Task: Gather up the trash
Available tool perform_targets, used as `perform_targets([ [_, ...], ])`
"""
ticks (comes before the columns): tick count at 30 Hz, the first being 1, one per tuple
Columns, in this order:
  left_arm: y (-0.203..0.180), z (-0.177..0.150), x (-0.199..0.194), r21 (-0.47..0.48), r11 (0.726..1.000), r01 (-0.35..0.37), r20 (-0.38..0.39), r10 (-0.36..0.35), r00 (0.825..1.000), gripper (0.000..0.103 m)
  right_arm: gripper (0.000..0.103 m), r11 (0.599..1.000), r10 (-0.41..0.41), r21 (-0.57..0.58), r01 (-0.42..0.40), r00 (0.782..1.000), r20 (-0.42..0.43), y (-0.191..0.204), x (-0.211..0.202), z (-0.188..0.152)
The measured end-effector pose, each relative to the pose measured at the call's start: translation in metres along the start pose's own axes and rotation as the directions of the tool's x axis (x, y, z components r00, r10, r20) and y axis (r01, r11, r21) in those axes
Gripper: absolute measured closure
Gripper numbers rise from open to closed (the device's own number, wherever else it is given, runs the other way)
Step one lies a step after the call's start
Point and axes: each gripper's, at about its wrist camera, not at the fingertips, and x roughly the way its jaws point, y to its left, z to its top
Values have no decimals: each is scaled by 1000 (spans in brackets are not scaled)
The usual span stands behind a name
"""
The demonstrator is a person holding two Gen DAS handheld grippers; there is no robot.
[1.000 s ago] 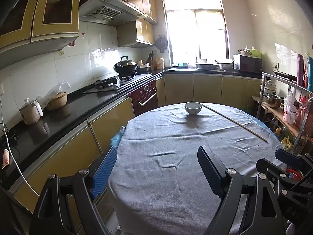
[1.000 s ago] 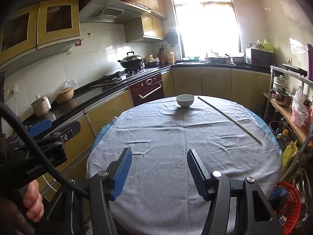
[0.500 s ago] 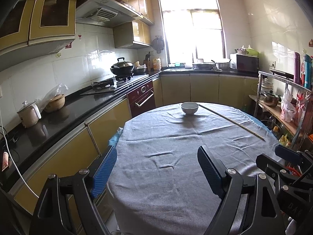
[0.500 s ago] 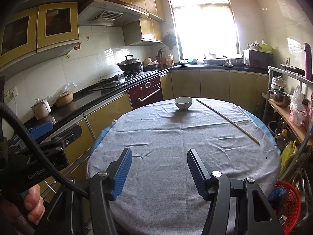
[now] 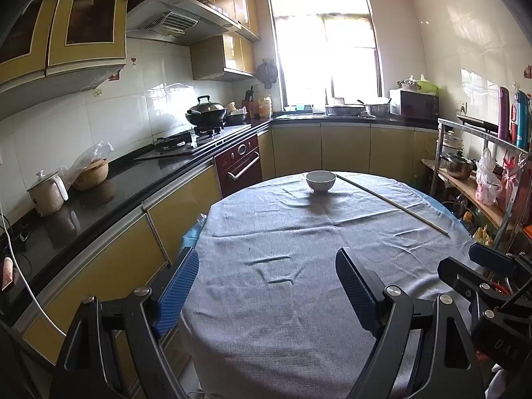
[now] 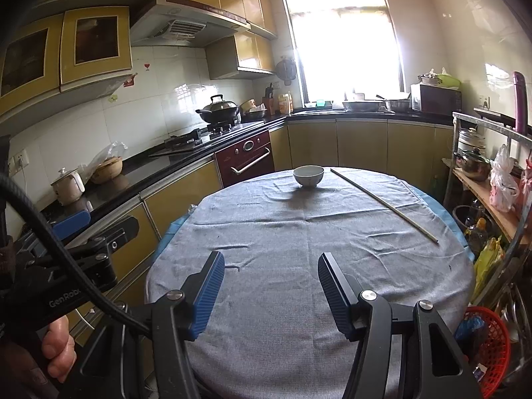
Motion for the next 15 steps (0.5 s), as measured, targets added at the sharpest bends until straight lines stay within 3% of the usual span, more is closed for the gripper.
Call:
perform_targets([
  [15,-2,-4,6,1,1000,9,-18,-9,1000,18,40,1000,-2,8,2,1000,-5,-1,1,-1],
])
